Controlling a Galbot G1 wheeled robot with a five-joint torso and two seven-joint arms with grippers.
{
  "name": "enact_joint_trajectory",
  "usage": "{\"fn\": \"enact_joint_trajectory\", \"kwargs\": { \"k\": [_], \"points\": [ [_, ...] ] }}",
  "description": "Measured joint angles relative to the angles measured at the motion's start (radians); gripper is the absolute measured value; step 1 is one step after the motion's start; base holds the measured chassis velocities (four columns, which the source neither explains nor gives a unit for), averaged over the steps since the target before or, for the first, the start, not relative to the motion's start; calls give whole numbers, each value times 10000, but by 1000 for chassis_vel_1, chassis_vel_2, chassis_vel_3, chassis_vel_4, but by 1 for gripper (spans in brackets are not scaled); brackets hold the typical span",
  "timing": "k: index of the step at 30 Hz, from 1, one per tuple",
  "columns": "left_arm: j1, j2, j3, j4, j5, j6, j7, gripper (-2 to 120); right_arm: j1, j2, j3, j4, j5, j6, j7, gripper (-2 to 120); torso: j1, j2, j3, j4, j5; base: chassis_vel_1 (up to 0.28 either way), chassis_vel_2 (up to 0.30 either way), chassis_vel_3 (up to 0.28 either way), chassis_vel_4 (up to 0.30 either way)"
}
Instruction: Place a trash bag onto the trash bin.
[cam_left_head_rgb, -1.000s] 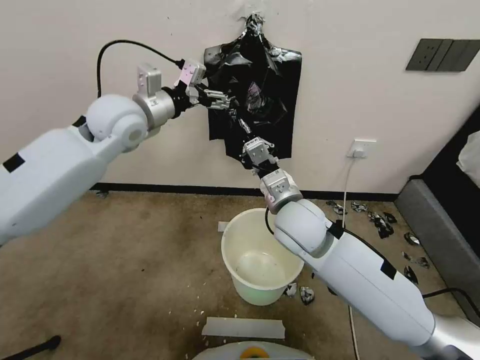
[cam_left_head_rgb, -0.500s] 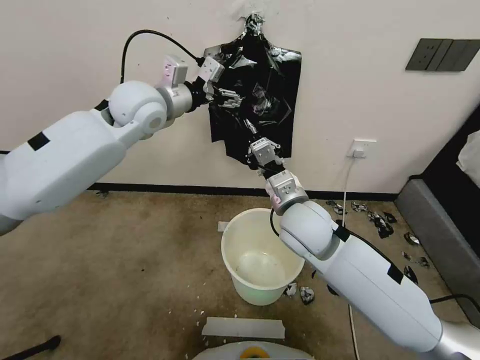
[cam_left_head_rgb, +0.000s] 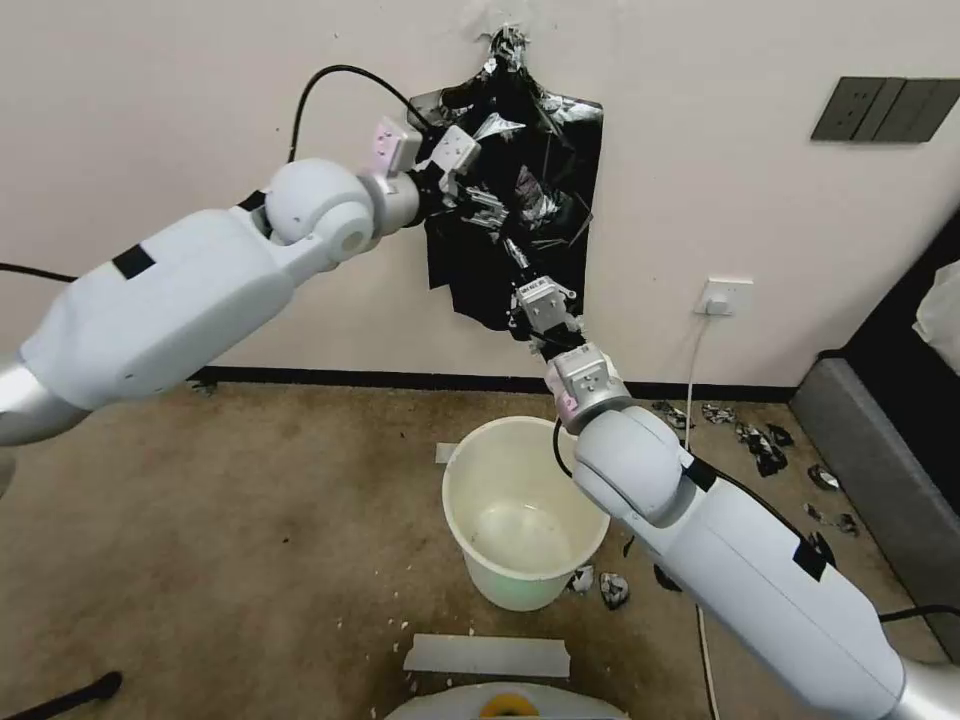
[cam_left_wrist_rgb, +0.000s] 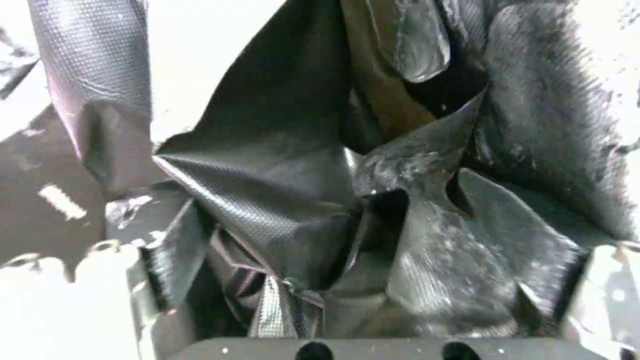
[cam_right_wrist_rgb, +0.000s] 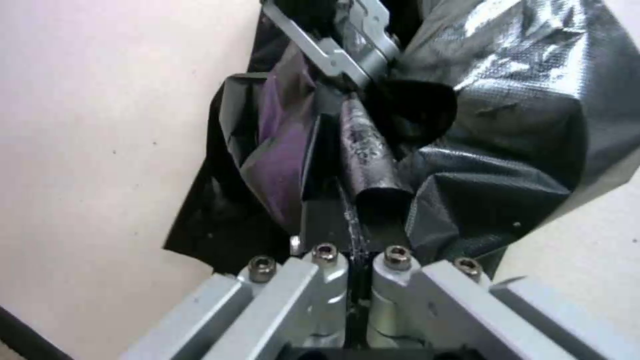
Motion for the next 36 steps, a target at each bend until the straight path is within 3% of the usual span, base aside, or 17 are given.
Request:
{"fn": "enact_joint_trajectory", "kwargs": {
  "k": [2,9,17,24,30,35,36],
  "points": [
    [-19,-65,51,46,18,9,-4,82,-35,-30,46,33,-3,12,-7,0,0,0,0,0,0,0,0,0,0],
    [-19,-227,171,186,119,22,-4,52,-228,-162,278,158,-23,136,-81,0,0,0,0,0,-1,0,0,0,0],
    [6,-266,154,195,148,22,-89,27,-271,-204,350,177,-27,151,-109,0,0,-1,0,0,-2,0,0,0,0],
    [377,-381,-310,20,154,22,-316,0,-417,-168,445,199,-70,153,-131,0,0,-1,0,-1,-2,0,0,0,0],
    [728,-355,-694,-101,178,22,-451,0,-587,-185,593,380,-54,278,-399,2,0,0,0,1,-3,0,0,0,0],
    [901,-322,-903,-95,231,22,-476,0,-810,-250,816,761,-89,396,-664,16,0,0,0,1,-3,0,0,0,0],
    [961,-308,-976,-94,251,22,-477,0,-932,-313,964,945,-192,439,-806,25,-1,0,0,1,-2,0,0,0,0]
  ]
}}
